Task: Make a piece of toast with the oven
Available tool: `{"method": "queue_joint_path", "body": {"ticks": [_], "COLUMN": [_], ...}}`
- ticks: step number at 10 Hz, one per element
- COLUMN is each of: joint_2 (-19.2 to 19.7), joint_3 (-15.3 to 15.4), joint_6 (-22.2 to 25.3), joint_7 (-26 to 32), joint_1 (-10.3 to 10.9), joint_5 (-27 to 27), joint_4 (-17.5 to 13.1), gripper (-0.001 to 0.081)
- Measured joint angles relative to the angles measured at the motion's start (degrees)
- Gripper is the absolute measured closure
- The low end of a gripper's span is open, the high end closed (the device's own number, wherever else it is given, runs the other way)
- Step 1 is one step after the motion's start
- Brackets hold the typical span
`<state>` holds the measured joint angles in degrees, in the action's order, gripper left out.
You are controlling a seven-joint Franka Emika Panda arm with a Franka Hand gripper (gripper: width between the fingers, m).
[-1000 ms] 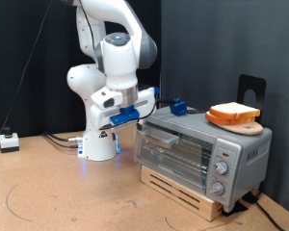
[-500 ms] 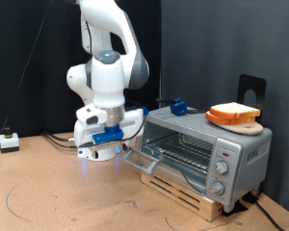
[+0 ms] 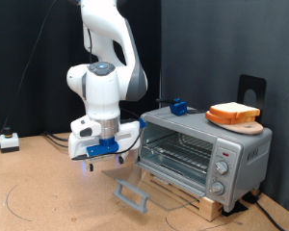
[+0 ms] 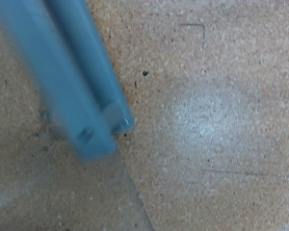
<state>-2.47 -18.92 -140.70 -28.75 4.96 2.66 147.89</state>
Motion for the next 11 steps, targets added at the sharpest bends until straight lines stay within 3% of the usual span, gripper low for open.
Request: {"method": "queue_joint_path", "body": {"ticks": [4, 7, 8, 10, 11], "joint_2": [4.13, 5.76, 5.20, 1.63, -0.24], "joint_3": [-0.66, -0.83, -0.67, -1.13, -1.93], "joint_6": [-2.09, -2.39, -0.71, 8.43, 13.09], "joint_7": [0.10, 3.64, 6.99, 22.65, 27.69], "joint_1": [-0.35, -0.94, -0.94, -1.20, -1.34], "joint_5": [0.78, 3.86, 7.04, 20.27, 24.31], "joint_4": [-1.79, -3.15, -3.22, -4.14, -4.74], "gripper": [-0.0004, -0.0004, -0.0004, -0.0004, -0.0004]}}
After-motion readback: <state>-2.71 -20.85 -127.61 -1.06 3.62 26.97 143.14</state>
